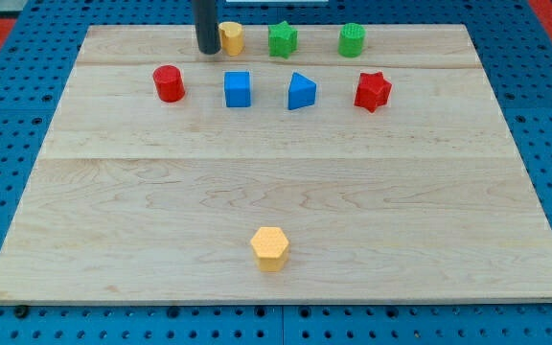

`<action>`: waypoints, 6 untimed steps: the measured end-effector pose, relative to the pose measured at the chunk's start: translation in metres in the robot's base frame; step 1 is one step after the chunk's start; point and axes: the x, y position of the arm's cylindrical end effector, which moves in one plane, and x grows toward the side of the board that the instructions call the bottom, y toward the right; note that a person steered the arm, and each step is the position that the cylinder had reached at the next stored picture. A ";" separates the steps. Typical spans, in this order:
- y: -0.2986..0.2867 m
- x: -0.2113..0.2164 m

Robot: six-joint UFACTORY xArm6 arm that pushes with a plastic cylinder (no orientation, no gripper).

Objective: Point your arm at the yellow hexagon

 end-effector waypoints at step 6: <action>0.169 0.204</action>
